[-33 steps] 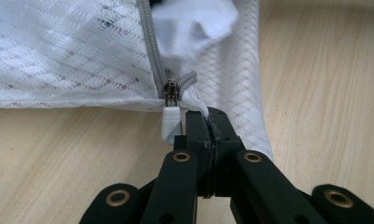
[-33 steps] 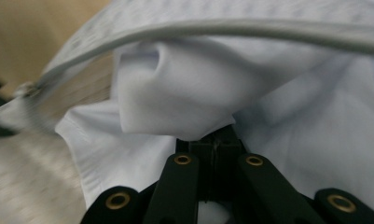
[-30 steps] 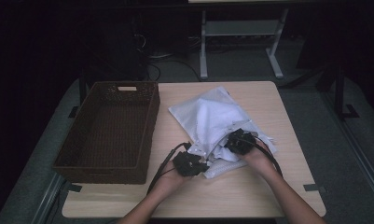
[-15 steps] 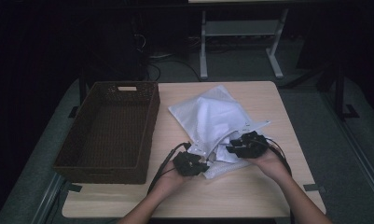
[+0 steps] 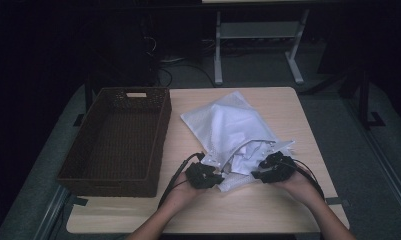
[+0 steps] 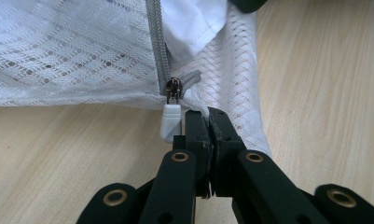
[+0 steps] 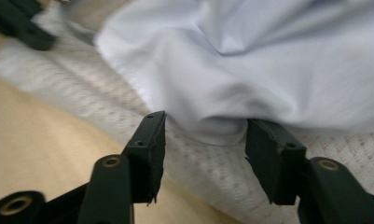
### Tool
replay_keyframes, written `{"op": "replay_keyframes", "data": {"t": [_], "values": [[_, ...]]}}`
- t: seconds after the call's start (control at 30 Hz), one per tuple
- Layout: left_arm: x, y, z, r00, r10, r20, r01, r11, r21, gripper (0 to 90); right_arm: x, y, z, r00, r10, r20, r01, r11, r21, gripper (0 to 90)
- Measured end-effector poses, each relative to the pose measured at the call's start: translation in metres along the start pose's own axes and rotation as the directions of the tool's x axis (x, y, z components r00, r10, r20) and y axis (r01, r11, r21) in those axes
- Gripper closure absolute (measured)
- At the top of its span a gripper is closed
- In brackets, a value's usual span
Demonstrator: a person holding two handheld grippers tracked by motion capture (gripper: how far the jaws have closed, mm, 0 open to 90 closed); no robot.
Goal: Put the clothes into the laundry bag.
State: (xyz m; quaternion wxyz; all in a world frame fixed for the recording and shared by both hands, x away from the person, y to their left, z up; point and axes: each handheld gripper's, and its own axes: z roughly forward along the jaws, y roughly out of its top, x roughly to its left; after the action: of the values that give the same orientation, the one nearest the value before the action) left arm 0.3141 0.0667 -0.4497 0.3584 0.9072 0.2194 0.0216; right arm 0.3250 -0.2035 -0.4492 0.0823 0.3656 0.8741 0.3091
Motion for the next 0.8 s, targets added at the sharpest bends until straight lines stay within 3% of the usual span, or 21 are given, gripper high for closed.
{"op": "replay_keyframes", "data": {"t": [0.03,0.1,0.23,0.33,0.53,0.8], "values": [[0.0,0.0,0.0,1.0,0.0,0.0,0.0,1.0,0.0,87.9,-0.002,-0.001,0.003,0.9999,0.01,-0.009,-0.01,1.0,0.004,45.8],[0.0,0.0,0.0,1.0,0.001,0.0,-0.001,1.0,0.001,87.9,-0.004,-0.001,0.008,0.9995,0.015,-0.028,-0.015,1.0,-0.01,62.0],[0.0,0.0,0.0,1.0,0.003,-0.004,-0.003,1.0,0.003,87.9,0.001,0.003,0.008,0.9987,-0.033,-0.039,0.032,0.999,-0.024,80.4],[0.0,0.0,0.001,1.0,0.006,-0.008,-0.005,1.0,0.004,87.9,0.007,0.008,0.005,0.9964,-0.047,-0.07,0.043,0.998,-0.054,82.6],[0.0,0.0,0.001,0.9999,0.003,-0.012,-0.003,1.0,0.004,88.0,0.022,0.023,0.006,0.9925,-0.087,-0.086,0.079,0.992,-0.095,86.3],[0.001,0.0,0.001,0.9999,0.003,-0.016,-0.003,0.9999,0.011,88.0,0.036,0.043,0.029,0.992,-0.107,-0.068,0.099,0.989,-0.105,86.8]]}}
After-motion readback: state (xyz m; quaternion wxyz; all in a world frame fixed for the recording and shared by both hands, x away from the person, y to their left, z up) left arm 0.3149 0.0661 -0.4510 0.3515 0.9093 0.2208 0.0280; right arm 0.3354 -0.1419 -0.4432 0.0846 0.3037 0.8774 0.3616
